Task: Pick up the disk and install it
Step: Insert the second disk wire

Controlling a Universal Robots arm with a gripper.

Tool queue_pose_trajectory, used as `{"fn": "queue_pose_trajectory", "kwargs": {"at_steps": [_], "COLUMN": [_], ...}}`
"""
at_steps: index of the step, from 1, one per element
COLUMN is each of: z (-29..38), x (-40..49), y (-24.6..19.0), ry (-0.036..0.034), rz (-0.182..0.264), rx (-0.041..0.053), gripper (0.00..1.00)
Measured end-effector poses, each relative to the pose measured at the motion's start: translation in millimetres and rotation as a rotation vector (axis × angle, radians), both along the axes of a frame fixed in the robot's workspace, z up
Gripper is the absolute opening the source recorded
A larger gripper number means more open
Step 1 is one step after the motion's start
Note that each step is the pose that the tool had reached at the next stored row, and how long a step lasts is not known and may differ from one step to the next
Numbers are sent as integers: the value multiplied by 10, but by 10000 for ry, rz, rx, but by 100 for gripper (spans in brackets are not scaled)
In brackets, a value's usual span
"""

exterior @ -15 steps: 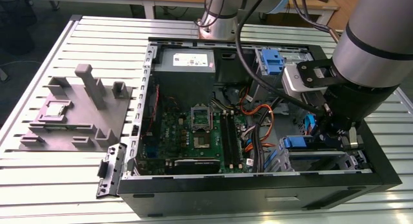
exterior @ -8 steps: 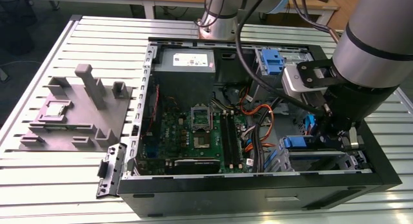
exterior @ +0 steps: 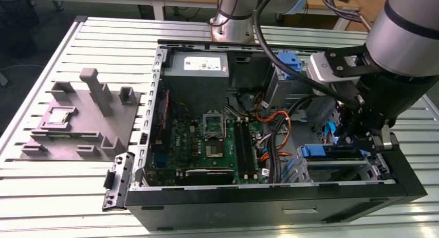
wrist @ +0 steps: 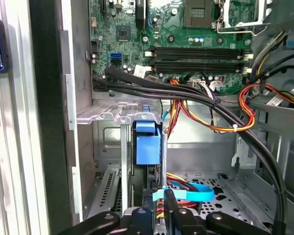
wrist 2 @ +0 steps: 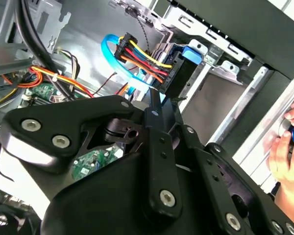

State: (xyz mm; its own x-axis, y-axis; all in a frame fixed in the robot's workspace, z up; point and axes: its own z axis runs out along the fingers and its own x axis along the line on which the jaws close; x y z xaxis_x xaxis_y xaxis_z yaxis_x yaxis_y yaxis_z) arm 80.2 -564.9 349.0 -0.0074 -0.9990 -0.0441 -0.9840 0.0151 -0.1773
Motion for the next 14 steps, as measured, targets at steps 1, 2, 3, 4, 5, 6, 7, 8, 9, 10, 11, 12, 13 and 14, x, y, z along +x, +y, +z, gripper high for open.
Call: {"fn": "queue_pose_trajectory", "kwargs": {"at_steps": [1,2,3,4,5,6,7,8,9,10,11,12,13,14], "z": [8,8,8,8,8,9,9,9,9,9,9,9,9,9], "x": [0,0,0,0,0,0,0,0,0,0,0,0,0,1], "y": [0,0,0,0,0,0,0,0,0,0,0,0,0,0], "ry": [22,29,30,31,31,32,33,33,34,35,35,37,39,39], "rz": [0,-1,-2,-1,0,0,0,0,0,-1,0,0,-1,0], "rx": [0,3,3,3,3,2,1,1,1,1,1,1,1,1], "gripper": [24,24,22,16,16,10,10,10,10,10,10,10,10,10]}}
